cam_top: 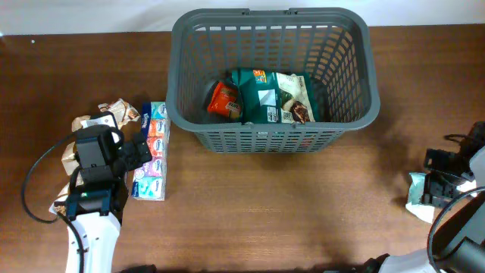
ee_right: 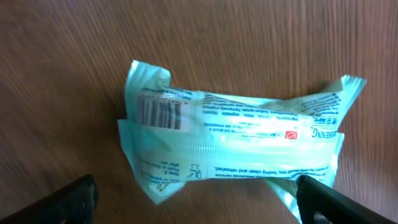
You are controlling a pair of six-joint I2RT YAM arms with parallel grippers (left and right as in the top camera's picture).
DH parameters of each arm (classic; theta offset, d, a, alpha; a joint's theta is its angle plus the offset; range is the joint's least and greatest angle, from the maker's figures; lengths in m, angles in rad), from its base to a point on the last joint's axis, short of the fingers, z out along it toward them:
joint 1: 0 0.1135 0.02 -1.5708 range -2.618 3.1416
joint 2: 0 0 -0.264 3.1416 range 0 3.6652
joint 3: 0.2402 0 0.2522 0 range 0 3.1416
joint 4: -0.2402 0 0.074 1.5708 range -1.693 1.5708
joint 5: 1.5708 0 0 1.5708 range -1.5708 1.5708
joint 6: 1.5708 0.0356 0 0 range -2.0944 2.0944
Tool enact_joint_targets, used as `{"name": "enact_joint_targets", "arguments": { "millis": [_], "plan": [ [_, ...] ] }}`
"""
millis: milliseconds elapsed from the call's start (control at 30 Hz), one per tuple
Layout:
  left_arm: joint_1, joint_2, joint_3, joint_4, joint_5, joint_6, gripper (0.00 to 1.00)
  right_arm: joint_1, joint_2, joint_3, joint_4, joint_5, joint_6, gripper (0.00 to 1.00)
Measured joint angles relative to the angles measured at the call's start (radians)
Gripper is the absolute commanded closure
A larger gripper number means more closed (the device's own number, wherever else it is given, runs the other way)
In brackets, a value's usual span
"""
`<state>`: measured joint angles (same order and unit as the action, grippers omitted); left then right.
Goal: Pack container
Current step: 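Move the right gripper to the light-blue packet and grasp it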
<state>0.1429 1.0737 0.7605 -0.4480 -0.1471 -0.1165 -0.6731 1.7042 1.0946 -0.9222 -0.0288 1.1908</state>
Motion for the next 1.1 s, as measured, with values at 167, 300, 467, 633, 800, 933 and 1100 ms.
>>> {"name": "enact_joint_targets", "arguments": {
  "millis": [167, 300, 467, 633, 800, 933, 1100],
  "plan": [
    [0.0, 0.0, 0.0, 0.0, 0.0, 0.0, 0.01, 0.005, 0.0, 0.0, 0.094, 0.008, -0.229, 0.01],
    [0.0, 0.0, 0.0, 0.0, 0.0, 0.0, 0.01, 0.02, 0.0, 0.0, 0.109, 0.005, -0.557, 0.01],
    [0.0, 0.0, 0.0, 0.0, 0.0, 0.0, 0.01, 0.027, 0.0, 0.0, 0.103, 0.001, -0.919, 0.01],
    [0.0, 0.0, 0.0, 0.0, 0.0, 0.0, 0.01, 0.027, 0.0, 0.0, 0.124, -0.019, -1.143, 0.01],
    [0.0, 0.0, 0.0, 0.0, 0.0, 0.0, 0.01, 0.027, 0.0, 0.0, 0.126, -0.064, -1.277, 0.01],
    [0.0, 0.0, 0.0, 0.0, 0.0, 0.0, 0.01, 0.027, 0.0, 0.0, 0.128, -0.122, -1.41, 0.01],
    [0.0, 0.0, 0.0, 0.0, 0.0, 0.0, 0.01, 0.027, 0.0, 0.0, 0.134, -0.215, -1.545, 0.01]
  ]
}}
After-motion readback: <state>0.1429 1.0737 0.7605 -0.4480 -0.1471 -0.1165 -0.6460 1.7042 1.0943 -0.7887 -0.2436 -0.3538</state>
